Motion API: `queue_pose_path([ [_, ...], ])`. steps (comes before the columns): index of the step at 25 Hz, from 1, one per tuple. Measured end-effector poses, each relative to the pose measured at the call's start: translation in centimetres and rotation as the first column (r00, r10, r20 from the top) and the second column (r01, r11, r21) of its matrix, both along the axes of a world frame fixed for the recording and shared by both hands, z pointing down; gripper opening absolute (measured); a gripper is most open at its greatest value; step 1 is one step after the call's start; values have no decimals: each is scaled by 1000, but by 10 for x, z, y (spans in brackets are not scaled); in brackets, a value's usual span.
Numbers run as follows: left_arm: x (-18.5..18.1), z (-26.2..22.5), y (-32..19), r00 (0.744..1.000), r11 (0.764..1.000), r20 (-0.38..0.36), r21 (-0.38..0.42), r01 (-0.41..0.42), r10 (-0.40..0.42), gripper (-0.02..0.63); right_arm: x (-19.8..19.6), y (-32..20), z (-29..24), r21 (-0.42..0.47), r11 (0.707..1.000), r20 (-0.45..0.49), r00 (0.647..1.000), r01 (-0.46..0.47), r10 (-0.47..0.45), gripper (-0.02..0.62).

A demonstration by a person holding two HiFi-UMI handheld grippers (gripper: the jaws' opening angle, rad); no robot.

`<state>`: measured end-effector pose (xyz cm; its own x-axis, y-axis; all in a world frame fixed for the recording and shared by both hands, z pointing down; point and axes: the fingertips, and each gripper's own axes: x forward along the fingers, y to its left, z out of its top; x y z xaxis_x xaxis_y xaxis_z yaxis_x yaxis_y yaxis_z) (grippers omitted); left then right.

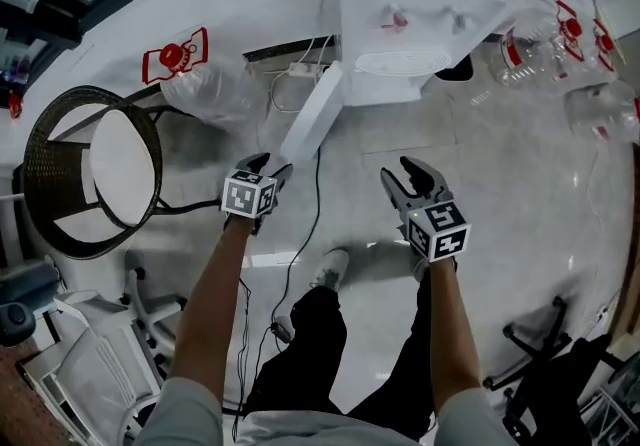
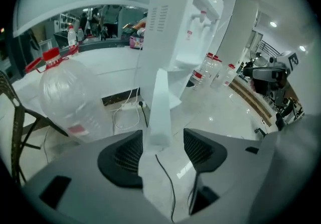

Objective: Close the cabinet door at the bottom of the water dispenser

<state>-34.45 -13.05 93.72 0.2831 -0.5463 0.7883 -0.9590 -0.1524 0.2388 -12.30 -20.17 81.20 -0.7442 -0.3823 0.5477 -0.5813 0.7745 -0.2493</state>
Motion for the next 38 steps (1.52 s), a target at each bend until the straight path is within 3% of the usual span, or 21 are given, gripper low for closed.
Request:
queue_pose_path([
  [5, 3, 29, -12, 999, 999, -26, -17, 45, -46, 273, 7, 2, 23, -21, 1000, -11, 1000, 14, -14, 195],
  [12, 19, 35, -9, 984, 985, -60, -10, 170, -170, 240, 41, -2, 34, -88, 994, -10, 998, -58, 57, 173],
  [15, 36, 34, -2, 980, 982, -62, -40, 185, -187, 195, 54, -7, 24, -80, 995, -18, 998, -56, 54, 163],
  [20, 71, 34, -1, 973, 973, -64, -84, 216, -222, 189, 85, -16, 8, -62, 996, -23, 998, -57, 56, 160],
  [31, 163, 33, -25, 915, 920, -121, -131, 370, -385, 191, 178, -57, 14, -96, 991, -81, 993, -95, 87, 153],
  [38, 235, 30, -65, 845, 863, -175, -101, 495, -505, 199, 236, -99, 20, -84, 995, -104, 994, -51, 42, 153],
])
